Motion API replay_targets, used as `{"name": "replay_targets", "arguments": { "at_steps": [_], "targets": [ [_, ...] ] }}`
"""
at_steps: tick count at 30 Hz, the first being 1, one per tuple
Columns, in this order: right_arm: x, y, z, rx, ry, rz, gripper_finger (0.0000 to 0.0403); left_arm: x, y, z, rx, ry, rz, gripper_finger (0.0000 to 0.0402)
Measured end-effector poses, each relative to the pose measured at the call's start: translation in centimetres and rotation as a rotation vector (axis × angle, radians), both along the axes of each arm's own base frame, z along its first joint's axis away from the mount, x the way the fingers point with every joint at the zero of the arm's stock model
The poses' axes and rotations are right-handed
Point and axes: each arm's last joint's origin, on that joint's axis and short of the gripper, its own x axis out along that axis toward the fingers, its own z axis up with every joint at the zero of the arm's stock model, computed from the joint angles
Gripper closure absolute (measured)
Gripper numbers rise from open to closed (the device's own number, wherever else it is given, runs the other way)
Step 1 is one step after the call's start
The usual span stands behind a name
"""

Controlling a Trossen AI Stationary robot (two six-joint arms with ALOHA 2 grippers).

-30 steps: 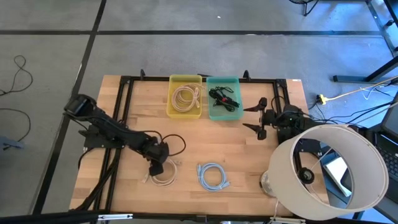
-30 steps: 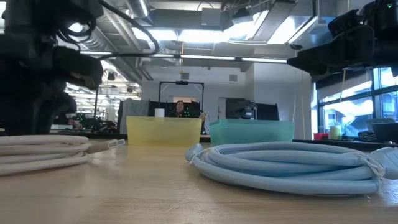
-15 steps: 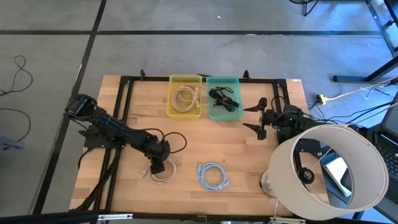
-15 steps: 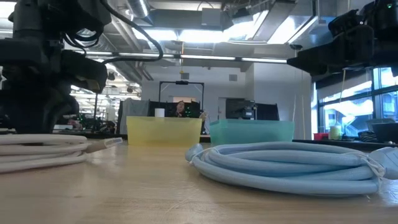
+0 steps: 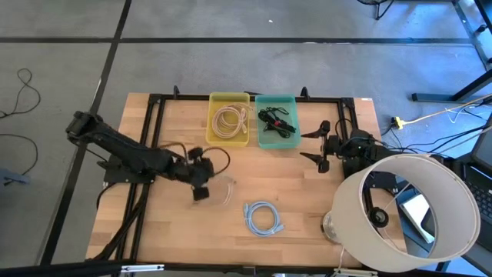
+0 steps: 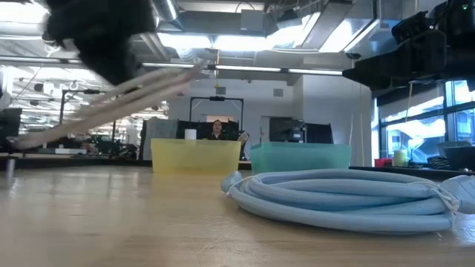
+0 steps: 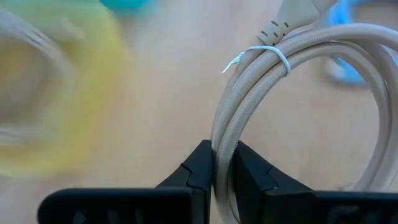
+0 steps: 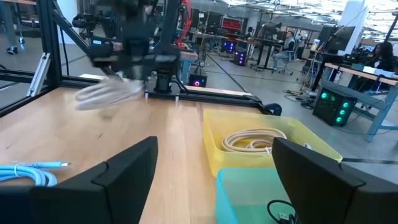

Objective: Pick & Place USB Port
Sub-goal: Put the light brown HDMI cable into the yellow bin

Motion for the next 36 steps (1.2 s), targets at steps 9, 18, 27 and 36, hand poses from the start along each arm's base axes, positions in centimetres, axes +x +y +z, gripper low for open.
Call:
{"name": "replay_targets", "arguments": {
  "at_steps": [9,18,27,36],
  "targets": [
    [0.0,0.0,0.0,0.0,0.0,0.0,0.0082,1.1,8.6,1.6,0.233,-0.051,0.167,0.037],
    [0.0,0.0,0.0,0.0,0.0,0.0,0.0082,0.9,18.0,1.9,0.14,-0.21,0.209,0.037],
    [0.0,0.0,0.0,0.0,0.0,0.0,0.0082,0.9,23.2,-0.7,0.086,-0.168,0.283,0.037],
    [0.0,0.0,0.0,0.0,0.0,0.0,0.0082,3.6,26.6,2.0,0.075,-0.152,0.292,0.037]
  ]
}}
